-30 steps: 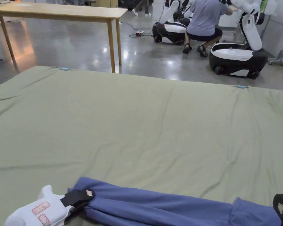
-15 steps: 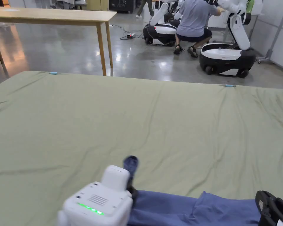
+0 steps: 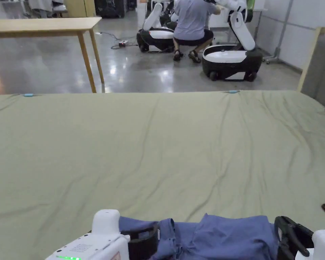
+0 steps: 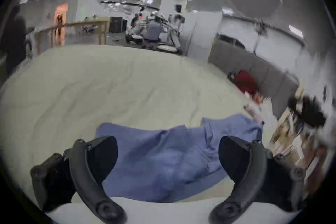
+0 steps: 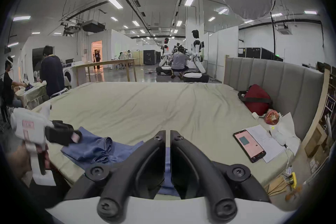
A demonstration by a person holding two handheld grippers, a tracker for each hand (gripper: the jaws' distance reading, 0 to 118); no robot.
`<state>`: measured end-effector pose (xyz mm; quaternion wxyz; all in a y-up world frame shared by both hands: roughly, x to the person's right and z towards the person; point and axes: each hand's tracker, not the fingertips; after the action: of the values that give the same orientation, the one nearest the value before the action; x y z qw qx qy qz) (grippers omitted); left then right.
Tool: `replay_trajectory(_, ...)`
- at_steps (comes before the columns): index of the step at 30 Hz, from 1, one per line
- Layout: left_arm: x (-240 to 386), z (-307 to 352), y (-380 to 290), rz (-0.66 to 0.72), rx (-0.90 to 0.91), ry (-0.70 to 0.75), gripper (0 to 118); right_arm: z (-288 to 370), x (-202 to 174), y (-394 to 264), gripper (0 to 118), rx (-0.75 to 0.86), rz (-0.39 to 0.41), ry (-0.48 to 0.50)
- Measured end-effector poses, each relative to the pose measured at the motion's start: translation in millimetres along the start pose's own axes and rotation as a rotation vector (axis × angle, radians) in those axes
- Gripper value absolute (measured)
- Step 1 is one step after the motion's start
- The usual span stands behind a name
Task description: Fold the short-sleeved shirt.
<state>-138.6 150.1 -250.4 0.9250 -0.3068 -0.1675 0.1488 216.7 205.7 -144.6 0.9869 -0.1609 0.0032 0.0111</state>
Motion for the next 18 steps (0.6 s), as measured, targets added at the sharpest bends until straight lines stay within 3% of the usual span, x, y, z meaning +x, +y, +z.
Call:
replay_trajectory(2,-18.2,-0.4,3.9,0.099,-0.085,-0.017,101,-0.1,0.5,-1.4,6,-0.002,-0.014,0.01)
replay_trajectory(4,-17.0,-11.3,0.9,0.053,-0.133,-0.021,69,-2.8,2.3,-5.8,6,-0.004,-0.037,0.018)
replay_trajectory(6,-12.5,-24.8,-8.6,0.026,-0.202,0.0,27,-5.2,4.3,-8.9,6,-0.026,-0.058,0.012)
replay_trajectory(7,-10.2,-33.4,-16.1,0.039,-0.205,0.004,22,-4.3,6.5,-10.8,6,-0.031,-0.074,0.016)
replay_trajectory(11,3.9,-60.5,-35.6,0.178,-0.195,-0.225,22,-3.1,13.3,-17.8,6,-0.05,-0.096,0.01)
replay_trajectory(16,25.0,-76.5,-48.8,0.136,-0.24,-0.219,22,-1.1,21.2,-18.3,6,-0.058,-0.1,-0.013)
replay_trajectory(18,14.6,-67.7,-42.3,0.218,-0.224,-0.229,22,-1.0,21.8,-16.2,6,-0.054,-0.102,-0.016)
